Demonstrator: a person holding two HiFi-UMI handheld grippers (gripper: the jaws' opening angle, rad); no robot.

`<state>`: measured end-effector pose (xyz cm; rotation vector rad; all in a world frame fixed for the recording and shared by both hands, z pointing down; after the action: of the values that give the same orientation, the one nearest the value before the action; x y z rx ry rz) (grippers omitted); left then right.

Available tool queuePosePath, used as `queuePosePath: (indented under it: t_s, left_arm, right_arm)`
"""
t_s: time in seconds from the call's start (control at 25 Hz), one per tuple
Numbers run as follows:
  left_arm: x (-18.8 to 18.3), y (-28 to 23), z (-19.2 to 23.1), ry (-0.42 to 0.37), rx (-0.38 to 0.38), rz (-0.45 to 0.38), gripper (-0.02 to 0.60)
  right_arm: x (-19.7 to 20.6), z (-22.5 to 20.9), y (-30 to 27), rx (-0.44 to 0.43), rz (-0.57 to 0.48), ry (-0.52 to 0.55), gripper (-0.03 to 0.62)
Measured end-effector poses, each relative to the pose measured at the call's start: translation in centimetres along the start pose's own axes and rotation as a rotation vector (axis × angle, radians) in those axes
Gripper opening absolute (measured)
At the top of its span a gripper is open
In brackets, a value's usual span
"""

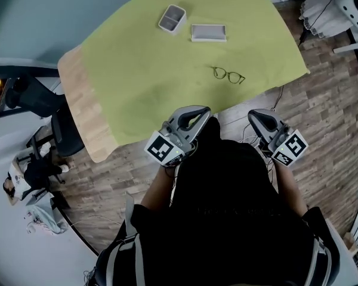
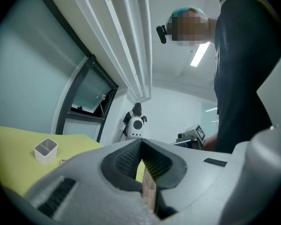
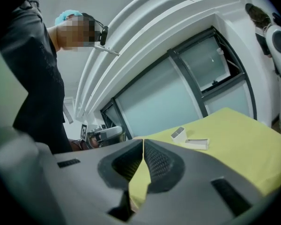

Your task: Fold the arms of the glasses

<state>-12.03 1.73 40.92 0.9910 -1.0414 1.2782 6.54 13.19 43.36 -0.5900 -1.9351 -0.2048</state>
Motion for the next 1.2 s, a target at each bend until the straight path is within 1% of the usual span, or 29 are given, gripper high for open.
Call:
queuePosePath:
  t_s: [0.08, 0.2, 0.32, 0.44, 0.6, 0.76, 0.92, 1.04, 1.08, 1.2]
  left_arm:
    - [0.1, -0.5, 0.9, 0.002, 0.013, 0.02, 0.018]
    - [0.4, -1.4, 2.1, -0.007, 0.037, 0.045, 0.018]
    - [0.4, -2.1, 1.9, -0.014, 0.056, 0.053, 0.017]
    - [0.6, -2.4, 2.1, 0.009, 0.056, 0.054, 0.017]
    - [0.9, -2.8, 2.7, 0.02, 0.021, 0.058, 0.017]
    - [1.1, -3.9, 2.7, 0.007, -0.043, 0.066, 0.017]
    - [1.6, -4.8, 2.9, 0.012, -0.122, 0.069, 0.018]
    - [1.8, -5.4, 2.9, -0.022, -0.161, 0.078, 0.018]
    - [2.0, -5.5, 2.7, -0.022, -0.175, 0.082, 0.018]
    - [2.8, -5.7, 2.4, 0.017, -0.205, 0.084, 0.017]
  right_arm:
    - [-0.3, -0.8, -0.7, 0.017, 0.011, 0.006, 0.031]
    - [-0.7, -1.9, -1.6, 0.043, 0.044, 0.052, 0.031]
    - [-0.6, -2.6, -1.8, 0.061, 0.113, 0.12, 0.031]
    - [-0.3, -3.3, -2.4, 0.064, 0.187, 0.198, 0.031]
    - [0.0, -4.2, -3.4, 0.013, 0.224, 0.256, 0.031]
    - [0.5, -6.2, -3.4, -0.027, 0.249, 0.243, 0.031]
    - [1.0, -7.9, -3.8, -0.095, 0.339, 0.31, 0.032]
    - [1.4, -8.9, -4.0, -0.147, 0.388, 0.345, 0.032]
    - [1.6, -9.3, -4.0, -0.158, 0.399, 0.348, 0.032]
    - [2.2, -10.3, -4.3, -0.174, 0.438, 0.387, 0.034]
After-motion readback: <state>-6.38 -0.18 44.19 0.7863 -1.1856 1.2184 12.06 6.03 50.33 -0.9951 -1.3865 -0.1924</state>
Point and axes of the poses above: the fingertips, and each gripper's own axes: y backward along the fingers, z to its left, x out of its underside, the point moved 6 cm from there along y, backward along the fingers, and after that the axes turned 1 degree about -y, right-handed, at the moved point
